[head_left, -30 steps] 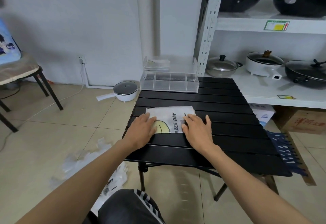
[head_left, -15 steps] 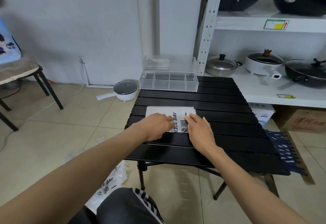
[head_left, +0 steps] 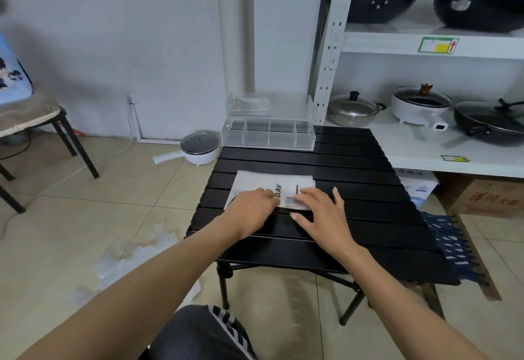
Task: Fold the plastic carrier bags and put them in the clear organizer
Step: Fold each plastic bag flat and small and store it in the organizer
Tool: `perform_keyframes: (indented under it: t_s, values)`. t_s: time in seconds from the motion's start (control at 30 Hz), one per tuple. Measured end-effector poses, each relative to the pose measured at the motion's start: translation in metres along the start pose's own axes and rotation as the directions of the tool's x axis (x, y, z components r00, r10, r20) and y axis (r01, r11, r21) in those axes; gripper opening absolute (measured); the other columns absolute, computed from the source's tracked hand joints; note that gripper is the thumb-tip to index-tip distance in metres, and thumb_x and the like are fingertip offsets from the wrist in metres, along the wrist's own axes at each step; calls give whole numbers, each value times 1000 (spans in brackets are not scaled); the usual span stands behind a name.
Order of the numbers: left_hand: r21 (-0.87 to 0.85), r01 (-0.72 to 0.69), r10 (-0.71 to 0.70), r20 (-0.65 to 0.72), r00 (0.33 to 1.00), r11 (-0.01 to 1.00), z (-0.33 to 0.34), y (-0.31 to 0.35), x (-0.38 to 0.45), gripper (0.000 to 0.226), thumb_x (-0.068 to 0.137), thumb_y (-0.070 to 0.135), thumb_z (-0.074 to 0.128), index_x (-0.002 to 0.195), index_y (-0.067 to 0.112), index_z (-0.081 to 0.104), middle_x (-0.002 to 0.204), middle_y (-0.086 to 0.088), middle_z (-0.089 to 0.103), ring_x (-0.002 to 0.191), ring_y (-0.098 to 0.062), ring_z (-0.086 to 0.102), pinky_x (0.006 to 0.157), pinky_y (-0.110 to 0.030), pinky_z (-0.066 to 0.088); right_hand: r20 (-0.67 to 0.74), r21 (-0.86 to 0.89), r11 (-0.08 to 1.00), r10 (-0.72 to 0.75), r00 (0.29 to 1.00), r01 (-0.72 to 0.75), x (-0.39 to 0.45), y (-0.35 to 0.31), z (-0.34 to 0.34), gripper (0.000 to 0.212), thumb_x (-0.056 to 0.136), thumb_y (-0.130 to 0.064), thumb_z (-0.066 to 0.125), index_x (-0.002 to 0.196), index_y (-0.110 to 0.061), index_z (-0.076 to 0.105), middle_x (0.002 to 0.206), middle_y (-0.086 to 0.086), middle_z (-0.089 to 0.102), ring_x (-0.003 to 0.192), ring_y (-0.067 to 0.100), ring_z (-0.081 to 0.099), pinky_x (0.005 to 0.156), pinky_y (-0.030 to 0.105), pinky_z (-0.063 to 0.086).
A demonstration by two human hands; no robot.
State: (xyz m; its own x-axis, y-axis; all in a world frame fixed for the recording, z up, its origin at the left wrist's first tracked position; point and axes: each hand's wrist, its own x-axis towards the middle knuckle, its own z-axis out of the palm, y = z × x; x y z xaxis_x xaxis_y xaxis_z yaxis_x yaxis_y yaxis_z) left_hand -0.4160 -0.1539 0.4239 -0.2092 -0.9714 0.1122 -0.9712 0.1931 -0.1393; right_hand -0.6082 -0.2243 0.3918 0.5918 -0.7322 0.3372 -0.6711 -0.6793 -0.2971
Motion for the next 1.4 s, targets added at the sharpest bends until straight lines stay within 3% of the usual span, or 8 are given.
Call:
perform_keyframes:
  t_s: [0.17, 0.43, 0.6, 0.73, 0.93, 1.1, 1.23, 1.4]
  values:
    - [72, 51, -37, -185, 982, 996, 10, -17, -15, 25, 76, 10, 70, 101, 15, 71, 108, -10, 63, 93, -29, 59, 75, -38, 52, -125, -93, 996, -19, 992, 7, -7, -8, -1, 10, 85, -22, 68, 86, -31, 64, 88, -12, 59, 86, 13, 57, 107, 38, 27]
    - [-58, 148, -157, -209, 965, 987, 18, -12, -36, 27, 90, 21, 48, 110, 15, 66, 106, -5, 61, 93, -26, 56, 75, -35, 44, -86, 19, 969, -243, 966, 246, -10, -35, 4, 16, 84, -34, 67, 100, -34, 69, 99, -15, 56, 96, 6, 50, 96, 32, 32]
    - [-364, 84, -178, -230, 957, 927, 25, -26, -55, 33, 95, 17, 52, 126, 18, 62, 121, 1, 59, 109, -18, 53, 93, -31, 45, -10, 39, 990, -136, 991, 136, -7, -17, -1, 44, 78, -25, 74, 120, -33, 62, 123, -18, 58, 114, 6, 49, 107, 28, 21]
    - [-472, 48, -168, -216, 962, 880, 25, -32, -61, 28, 95, 17, 53, 120, 23, 65, 116, 7, 63, 103, -11, 54, 90, -28, 44, 39, 75, 995, -64, 997, 61, 4, -23, 0, 41, 80, -20, 75, 116, -37, 65, 114, -19, 63, 100, 4, 49, 94, 25, 23]
    - [-744, 318, -498, -22, 867, 587, 10, -31, -47, 22, 95, 26, 58, 110, 15, 69, 106, 2, 68, 98, -13, 60, 85, -25, 45, 80, 376, 886, 261, 962, -272, 24, -33, 5, 10, 89, -32, 64, 99, -34, 65, 77, -15, 59, 78, 8, 49, 90, 32, 31]
    - [-798, 442, -677, 60, 733, 409, 11, -33, -28, 24, 89, 19, 64, 112, 12, 66, 96, 8, 65, 86, -11, 62, 81, -24, 47, 51, 385, 836, 403, 914, -391, 38, -37, 12, 27, 89, -42, 63, 109, -26, 56, 78, -11, 58, 81, 13, 58, 96, 37, 35]
    - [-762, 519, -744, 74, 664, 388, 17, -32, -19, 25, 88, 14, 64, 111, 13, 59, 87, 7, 62, 77, -7, 60, 72, -20, 48, 27, 306, 859, 424, 905, -412, 40, -41, 17, 29, 91, -40, 61, 116, -26, 55, 86, -9, 62, 81, 13, 58, 95, 36, 36]
    - [-640, 566, -740, -6, 673, 520, 27, -32, -16, 45, 84, 18, 70, 124, 17, 49, 120, -4, 50, 97, -19, 58, 88, -35, 53, -17, 211, 907, 377, 926, -365, 39, -42, 20, 45, 91, -38, 60, 133, -29, 48, 104, -5, 57, 89, 16, 59, 92, 37, 38]
